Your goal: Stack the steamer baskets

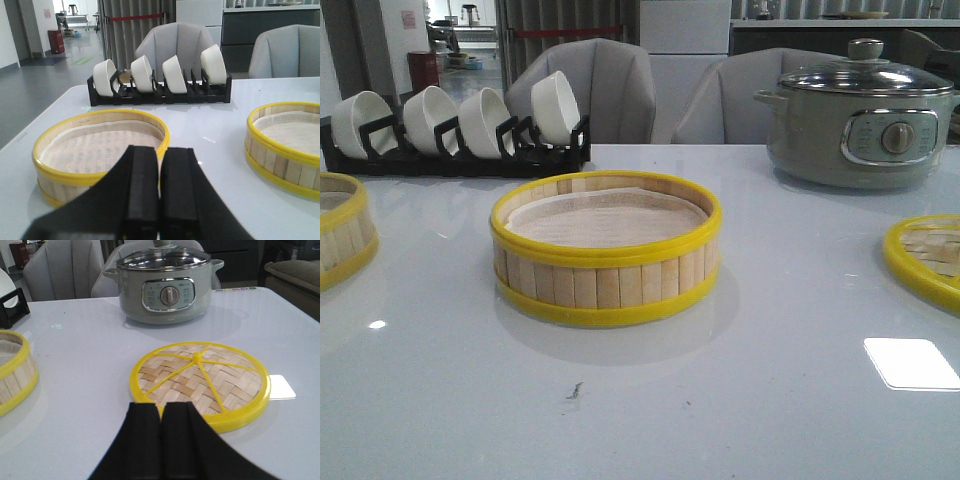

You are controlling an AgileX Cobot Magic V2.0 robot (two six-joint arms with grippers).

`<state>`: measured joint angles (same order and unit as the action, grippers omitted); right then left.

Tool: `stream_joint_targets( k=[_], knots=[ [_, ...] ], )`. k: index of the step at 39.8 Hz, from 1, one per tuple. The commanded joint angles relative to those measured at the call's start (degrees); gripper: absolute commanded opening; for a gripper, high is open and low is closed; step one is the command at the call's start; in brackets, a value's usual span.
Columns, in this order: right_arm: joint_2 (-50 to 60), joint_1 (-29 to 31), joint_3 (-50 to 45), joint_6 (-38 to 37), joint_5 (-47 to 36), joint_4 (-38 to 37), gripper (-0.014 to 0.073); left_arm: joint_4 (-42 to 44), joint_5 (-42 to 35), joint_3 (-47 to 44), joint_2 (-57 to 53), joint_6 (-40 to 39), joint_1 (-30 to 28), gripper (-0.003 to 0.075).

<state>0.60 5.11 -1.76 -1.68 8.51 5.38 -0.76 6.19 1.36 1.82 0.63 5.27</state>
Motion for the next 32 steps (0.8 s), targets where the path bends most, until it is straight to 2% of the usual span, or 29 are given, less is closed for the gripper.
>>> stream_joint_targets(
  k=[1,7,15,20,26,32],
  knots=[
    [1.19,-0.12,0.91,-0.12,-5.11,0.25,0.0041,-1.77,-4.56,7.7,7.46,-0.63,-0.12,0.0097],
    [1.19,-0.12,0.91,-0.12,-5.11,0.25,0.0041,-0.77,-1.45,22.93,23.16,-0.63,-0.01,0.0097],
    [1.19,-0.12,0.91,-0.12,-5.11,0.25,0.0041,-0.62,19.68,48.91,42.02,-0.63,0.1,0.0097],
    [1.19,-0.12,0.91,-0.12,-5.11,0.25,0.0041,-0.62,31.77,60.99,50.38,-0.27,0.1,0.0097],
    [1.19,-0.12,0.91,-0.12,-5.11,0.25,0.0041,-0.62,40.74,67.84,55.78,-0.27,0.1,0.0097],
    [1.19,-0.12,0.91,-0.12,-5.11,0.25,0.0041,-0.33,41.83,68.02,56.33,-0.15,0.1,0.0097]
  ],
)
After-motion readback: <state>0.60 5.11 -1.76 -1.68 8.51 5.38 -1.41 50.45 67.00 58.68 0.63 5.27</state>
